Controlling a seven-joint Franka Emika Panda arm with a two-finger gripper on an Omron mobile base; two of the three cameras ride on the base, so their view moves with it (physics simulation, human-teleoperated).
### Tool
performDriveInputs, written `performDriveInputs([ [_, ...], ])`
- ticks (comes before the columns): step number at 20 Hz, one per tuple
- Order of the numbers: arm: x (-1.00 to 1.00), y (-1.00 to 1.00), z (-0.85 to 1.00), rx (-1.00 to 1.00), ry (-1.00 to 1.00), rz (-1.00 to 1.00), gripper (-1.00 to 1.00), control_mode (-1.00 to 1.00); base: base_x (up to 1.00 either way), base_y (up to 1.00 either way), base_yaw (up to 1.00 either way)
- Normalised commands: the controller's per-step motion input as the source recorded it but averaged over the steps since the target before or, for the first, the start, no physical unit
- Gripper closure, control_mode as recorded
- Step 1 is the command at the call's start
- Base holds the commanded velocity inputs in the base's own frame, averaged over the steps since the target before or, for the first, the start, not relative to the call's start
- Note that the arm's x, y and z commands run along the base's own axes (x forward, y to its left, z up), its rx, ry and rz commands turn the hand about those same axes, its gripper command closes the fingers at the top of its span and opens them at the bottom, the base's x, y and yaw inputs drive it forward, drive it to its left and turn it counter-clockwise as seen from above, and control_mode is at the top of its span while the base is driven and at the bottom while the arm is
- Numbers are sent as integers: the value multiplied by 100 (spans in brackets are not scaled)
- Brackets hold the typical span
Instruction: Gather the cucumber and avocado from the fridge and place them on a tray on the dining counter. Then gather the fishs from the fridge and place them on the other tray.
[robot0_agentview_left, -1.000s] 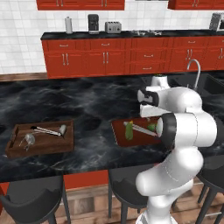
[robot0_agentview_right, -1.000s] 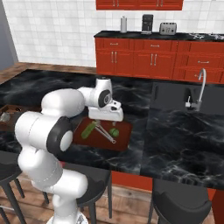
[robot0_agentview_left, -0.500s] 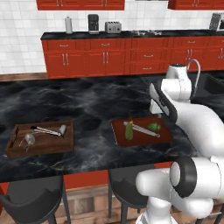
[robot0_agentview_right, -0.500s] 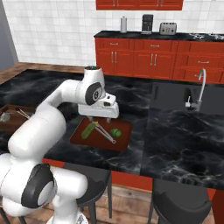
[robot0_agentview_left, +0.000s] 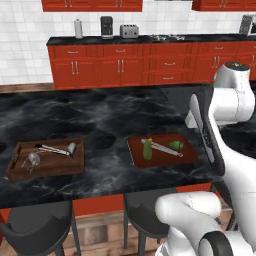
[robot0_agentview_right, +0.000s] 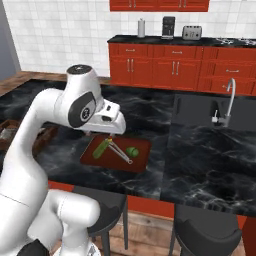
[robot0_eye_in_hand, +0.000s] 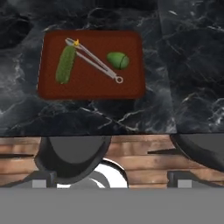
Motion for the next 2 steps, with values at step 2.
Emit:
performDriveInputs([
  [2,-100,0,62,0,-13,-5,-100,-100,0,0,0],
])
